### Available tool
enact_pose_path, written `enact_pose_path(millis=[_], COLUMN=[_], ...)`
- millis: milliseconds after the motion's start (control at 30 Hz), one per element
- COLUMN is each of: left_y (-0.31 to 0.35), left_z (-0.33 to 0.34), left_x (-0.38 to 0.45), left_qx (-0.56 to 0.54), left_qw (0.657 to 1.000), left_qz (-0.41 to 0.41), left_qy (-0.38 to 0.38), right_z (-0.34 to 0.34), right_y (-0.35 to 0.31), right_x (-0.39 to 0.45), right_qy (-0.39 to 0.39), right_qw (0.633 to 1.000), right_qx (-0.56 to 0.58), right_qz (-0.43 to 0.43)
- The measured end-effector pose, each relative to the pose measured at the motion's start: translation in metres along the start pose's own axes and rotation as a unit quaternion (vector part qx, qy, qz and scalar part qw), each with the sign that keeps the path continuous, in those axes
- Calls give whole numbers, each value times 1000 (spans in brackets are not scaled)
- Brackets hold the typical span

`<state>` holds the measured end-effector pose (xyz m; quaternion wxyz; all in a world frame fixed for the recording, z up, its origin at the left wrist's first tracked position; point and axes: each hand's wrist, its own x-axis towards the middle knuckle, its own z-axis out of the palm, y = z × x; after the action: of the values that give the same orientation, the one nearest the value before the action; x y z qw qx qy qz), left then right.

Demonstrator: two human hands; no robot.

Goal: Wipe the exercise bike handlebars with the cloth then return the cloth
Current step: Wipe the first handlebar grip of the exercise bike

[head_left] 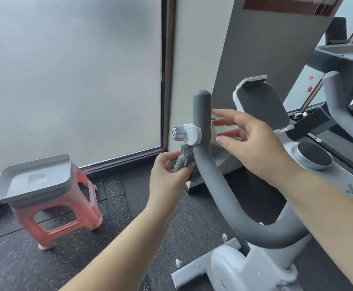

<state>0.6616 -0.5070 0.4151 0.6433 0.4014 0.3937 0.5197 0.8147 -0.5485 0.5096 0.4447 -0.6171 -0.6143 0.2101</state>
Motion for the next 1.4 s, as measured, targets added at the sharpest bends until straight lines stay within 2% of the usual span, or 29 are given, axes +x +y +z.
enact_pose_path(millis=[100,167,367,733,867,967,1100,1400], left_y=[-4,-6,-11,-26,-24,-15,-9,-39], left_z=[16,19,12,4,9,16,24,33], left_x=[-3,-8,-17,-72,-80,-59,-40,-93], left_qx=[-113,-131,-114,-64,-64,-104,-135,-124], left_qw=[993,991,992,997,996,990,987,986], left_qz=[-12,-1,53,27,31,38,43,45], left_qy=[18,12,28,18,55,83,77,105], right_z=[-5,-8,-14,-33,-41,-41,-35,-40], right_y=[4,7,22,41,45,42,40,54], right_x=[-1,-2,-10,-29,-35,-40,-43,-49], right_qy=[-23,-41,-62,-146,-165,-195,-242,-270], right_qw=[1000,999,996,986,983,977,962,948], right_qx=[1,3,-51,-55,-64,-60,-62,-85], right_qz=[-11,-15,-44,-55,-51,-67,-113,-147])
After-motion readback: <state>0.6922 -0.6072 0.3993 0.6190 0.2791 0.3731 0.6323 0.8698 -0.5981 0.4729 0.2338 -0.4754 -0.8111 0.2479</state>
